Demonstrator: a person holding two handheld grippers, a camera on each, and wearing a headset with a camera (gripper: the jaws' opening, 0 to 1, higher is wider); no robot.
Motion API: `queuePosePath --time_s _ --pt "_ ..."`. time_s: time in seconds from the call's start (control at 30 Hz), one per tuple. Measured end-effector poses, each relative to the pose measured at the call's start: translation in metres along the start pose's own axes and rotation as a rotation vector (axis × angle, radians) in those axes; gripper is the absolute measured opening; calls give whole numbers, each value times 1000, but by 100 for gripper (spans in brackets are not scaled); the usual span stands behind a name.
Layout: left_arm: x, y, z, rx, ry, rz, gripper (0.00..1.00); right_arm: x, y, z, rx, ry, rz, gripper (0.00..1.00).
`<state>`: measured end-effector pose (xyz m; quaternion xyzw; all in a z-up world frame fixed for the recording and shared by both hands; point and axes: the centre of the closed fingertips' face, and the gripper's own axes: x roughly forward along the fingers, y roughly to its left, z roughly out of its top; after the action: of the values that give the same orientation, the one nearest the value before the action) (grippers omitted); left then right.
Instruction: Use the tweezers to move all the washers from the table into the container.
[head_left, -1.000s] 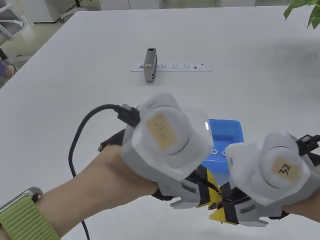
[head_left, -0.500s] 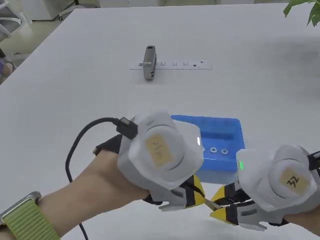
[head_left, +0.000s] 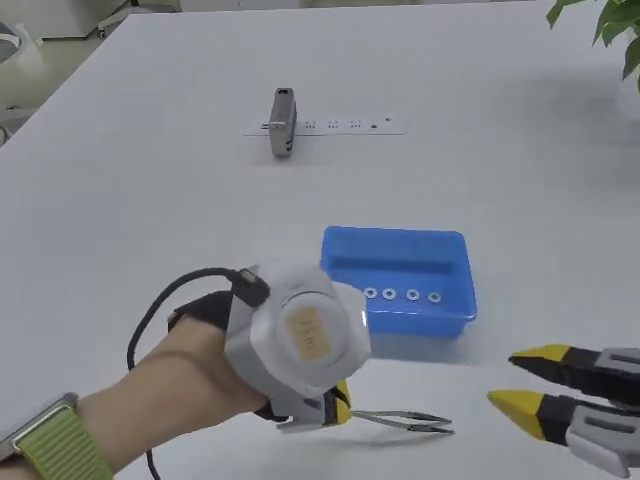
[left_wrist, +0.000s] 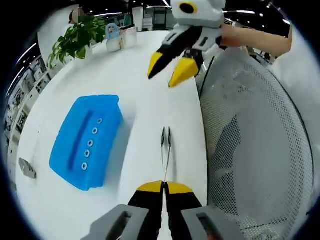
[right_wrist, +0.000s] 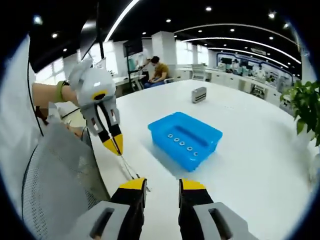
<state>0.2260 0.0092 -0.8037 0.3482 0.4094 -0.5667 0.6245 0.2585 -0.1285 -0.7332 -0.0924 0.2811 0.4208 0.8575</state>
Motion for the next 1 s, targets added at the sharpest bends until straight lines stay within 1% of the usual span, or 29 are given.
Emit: queuePosePath --time_s 0.1,0.17,0.27,0.3,0.33,0.37,0.43,0.53,0.57,0.63,0.73,0.8,0.83,0.87,0.9,0.93,0.97,1.0 --pt "7 -1 -4 -13 39 -12 0 -22 -16 3 16 -26 -96 26" --pt "11 -1 -7 -31 55 -22 0 -36 -22 7 -2 -43 -147 26" --pt "15 0 -11 -37 88 -17 0 -52 -24 8 8 -68 -188 26" --pt "16 -1 -13 -46 108 -20 0 -57 -24 8 12 -79 -203 26" --pt "17 -1 -14 -45 113 -18 0 -59 -24 8 14 -83 -208 27" --pt "18 -1 -14 -39 116 -12 0 -64 -23 9 20 -106 -215 28" --pt "21 -2 -16 -58 130 -12 0 -68 -22 12 33 -129 -218 29" --pt "21 -2 -18 -73 144 -7 0 -71 -21 23 65 -198 -206 29" --pt "21 -1 -18 -77 146 -5 0 -71 -20 26 68 -213 -197 29" --pt "22 -2 -19 -71 160 -7 0 -70 -21 28 74 -217 -184 30" --pt "22 -2 -19 -72 164 -8 0 -66 -21 30 67 -218 -181 37" --pt "21 -2 -18 -141 139 -17 0 -63 -22 30 70 -220 -182 38" --pt "21 -1 -19 -137 130 -19 0 -62 -22 29 79 -217 -188 37" --pt "21 0 -17 -163 90 -17 0 -61 -23 28 87 -212 -195 37" --pt "20 0 -15 -201 51 -6 5 -60 -23 25 101 -197 -203 38" --pt "19 1 -13 -238 14 4 12 -60 -23 25 102 -193 -210 39" --pt "15 1 -11 -306 -43 15 19 -60 -23 24 100 -194 -223 39" --pt "11 0 -10 -341 -82 17 23 -60 -24 23 100 -197 -231 40"
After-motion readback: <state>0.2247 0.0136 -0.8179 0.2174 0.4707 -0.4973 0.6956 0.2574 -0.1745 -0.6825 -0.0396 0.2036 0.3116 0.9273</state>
